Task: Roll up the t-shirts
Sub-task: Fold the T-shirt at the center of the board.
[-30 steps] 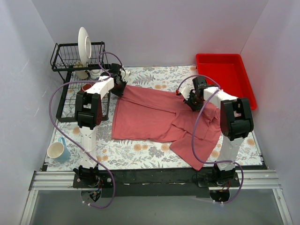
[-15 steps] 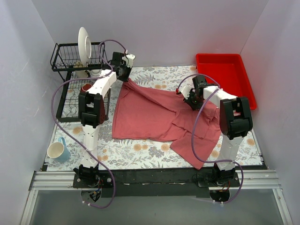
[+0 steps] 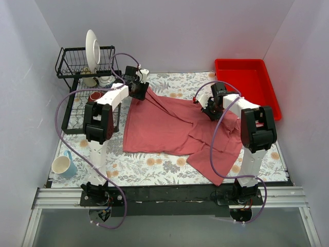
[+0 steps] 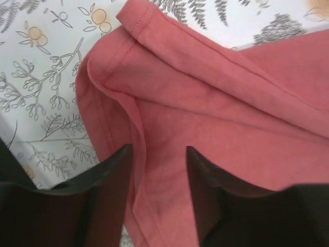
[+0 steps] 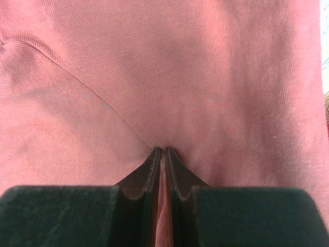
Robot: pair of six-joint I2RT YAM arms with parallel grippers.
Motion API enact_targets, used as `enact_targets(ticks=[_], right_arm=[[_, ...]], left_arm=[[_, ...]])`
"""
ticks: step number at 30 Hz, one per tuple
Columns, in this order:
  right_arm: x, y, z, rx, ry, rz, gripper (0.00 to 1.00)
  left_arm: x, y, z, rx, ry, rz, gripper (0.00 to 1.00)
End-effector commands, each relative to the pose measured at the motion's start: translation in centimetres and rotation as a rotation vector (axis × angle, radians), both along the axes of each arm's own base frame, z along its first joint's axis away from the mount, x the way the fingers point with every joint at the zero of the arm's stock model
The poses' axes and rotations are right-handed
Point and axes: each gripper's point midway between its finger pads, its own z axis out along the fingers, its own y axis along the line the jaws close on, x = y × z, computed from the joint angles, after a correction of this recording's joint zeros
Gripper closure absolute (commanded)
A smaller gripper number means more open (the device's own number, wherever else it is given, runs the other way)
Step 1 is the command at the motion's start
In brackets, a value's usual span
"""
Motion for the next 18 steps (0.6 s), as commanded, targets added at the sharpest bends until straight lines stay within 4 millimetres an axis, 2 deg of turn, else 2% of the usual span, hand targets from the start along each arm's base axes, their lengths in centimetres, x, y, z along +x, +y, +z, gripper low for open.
enact_targets(ticks=[1,2,6,10,12,18], right_arm=[[0.3,-0.4,-1.0,-0.006,0.017,-0.017,0.85],[0.4,-0.3,-1.0,-0.005,0.017,-0.016,0.85],[0.7,-0.2,-1.0,0.001,0.013,-0.017,0.85],[0.8,-0.1,-0.9,0.001,0.008,-0.016,0.85],[0.7,-0.2,-1.0,-0.003,0.012,-0.019,0.85],[0.3,-0.4,-1.0,-0.01,0.015,-0.018,0.85]], left_arm=[[-1.2,-2.0,10.7,-0.172,-0.153,-0.049,0.64],[-1.8,-2.2,10.0,-0.178,-0.125,-0.059,0.8],[-2.8,-3.3,7.5,-0.213,-0.043,-0.095,0.98],[-1.7,-4.0,5.8,-0.216,-0.013,-0.098,1.0],[-0.7,-4.0,5.1,-0.208,-0.013,-0.091,1.0],[0.5,-3.5,2.8,-0.169,-0.004,-0.077,1.0]])
